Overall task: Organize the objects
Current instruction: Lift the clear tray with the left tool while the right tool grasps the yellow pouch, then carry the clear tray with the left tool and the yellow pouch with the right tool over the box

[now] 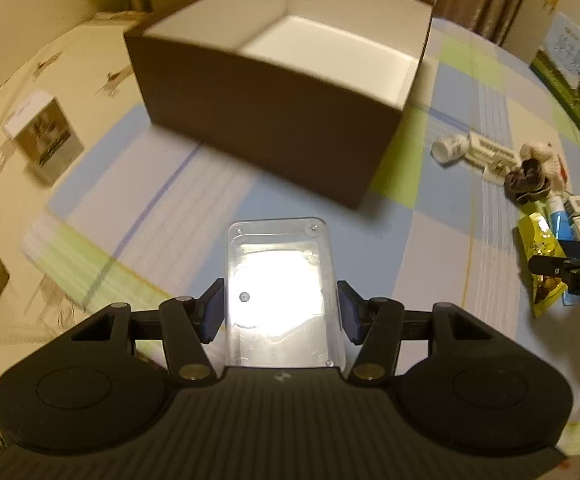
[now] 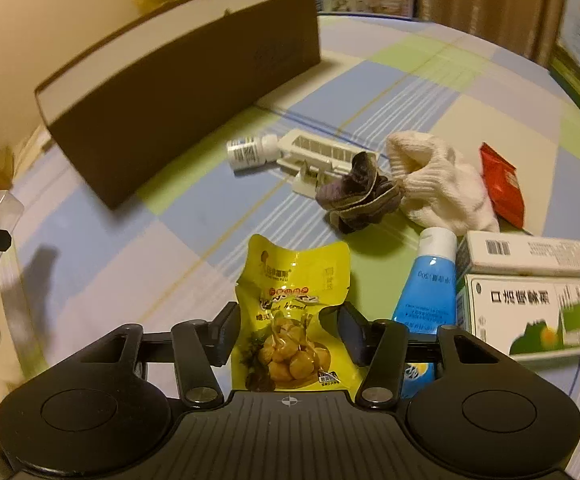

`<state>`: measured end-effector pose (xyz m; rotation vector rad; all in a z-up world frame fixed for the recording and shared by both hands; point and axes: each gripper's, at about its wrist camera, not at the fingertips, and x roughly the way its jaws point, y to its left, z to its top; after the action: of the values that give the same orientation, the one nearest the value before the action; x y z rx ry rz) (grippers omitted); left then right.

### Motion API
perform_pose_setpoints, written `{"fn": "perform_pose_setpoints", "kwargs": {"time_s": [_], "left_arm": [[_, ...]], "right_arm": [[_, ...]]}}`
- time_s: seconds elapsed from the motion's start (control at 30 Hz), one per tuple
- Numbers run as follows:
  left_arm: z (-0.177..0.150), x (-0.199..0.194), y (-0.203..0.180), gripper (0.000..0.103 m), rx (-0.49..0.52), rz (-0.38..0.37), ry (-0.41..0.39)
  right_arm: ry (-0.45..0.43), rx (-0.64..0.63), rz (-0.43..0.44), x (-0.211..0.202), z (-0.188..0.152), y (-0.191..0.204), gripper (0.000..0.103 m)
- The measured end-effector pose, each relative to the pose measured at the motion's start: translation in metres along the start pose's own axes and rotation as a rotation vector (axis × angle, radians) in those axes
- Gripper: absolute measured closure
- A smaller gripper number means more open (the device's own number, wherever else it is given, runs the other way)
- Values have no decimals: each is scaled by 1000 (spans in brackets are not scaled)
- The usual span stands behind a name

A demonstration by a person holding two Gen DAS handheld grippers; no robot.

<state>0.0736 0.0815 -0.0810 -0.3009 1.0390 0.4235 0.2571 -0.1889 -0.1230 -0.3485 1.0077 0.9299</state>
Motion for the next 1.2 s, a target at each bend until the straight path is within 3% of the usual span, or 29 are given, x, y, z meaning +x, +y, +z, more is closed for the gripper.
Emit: {"fn": "perform_pose_setpoints", "kwargs": {"time_s": [0.17,0.2,0.3,0.4,0.5,0.67,0.77,0.83,0.97,1.2], "left_arm": [[34,-14,25,50,56,-29,-38],[42,-17,30,50,64,-36,-48],[66,-22,43,50,95,-60,-77],[90,-20,50,51,141,-86,-98],[108,-14,55,50,171,-110,-111],[127,-7,59,50,199,-146,-112],[136,-7,61,50,213,-161,-116],[142,-9,63,50,217,-172,-125],[152,-9,65,50,233,-184,-139],[159,-6,65,50,256,-209,-138]], "right_arm": [[-24,85,-16,-13,13,17,63],[-30,97,-20,-15,16,20,97],[17,138,-27,-12,28,28,93],[4,170,-99,-4,29,32,93],[-10,261,-91,-1,22,25,93],[1,346,-98,7,10,16,82],[-47,440,-88,3,3,11,61],[-84,505,-57,-3,1,9,39],[-61,571,-47,5,1,17,38],[-33,554,-172,33,11,41,38]]}}
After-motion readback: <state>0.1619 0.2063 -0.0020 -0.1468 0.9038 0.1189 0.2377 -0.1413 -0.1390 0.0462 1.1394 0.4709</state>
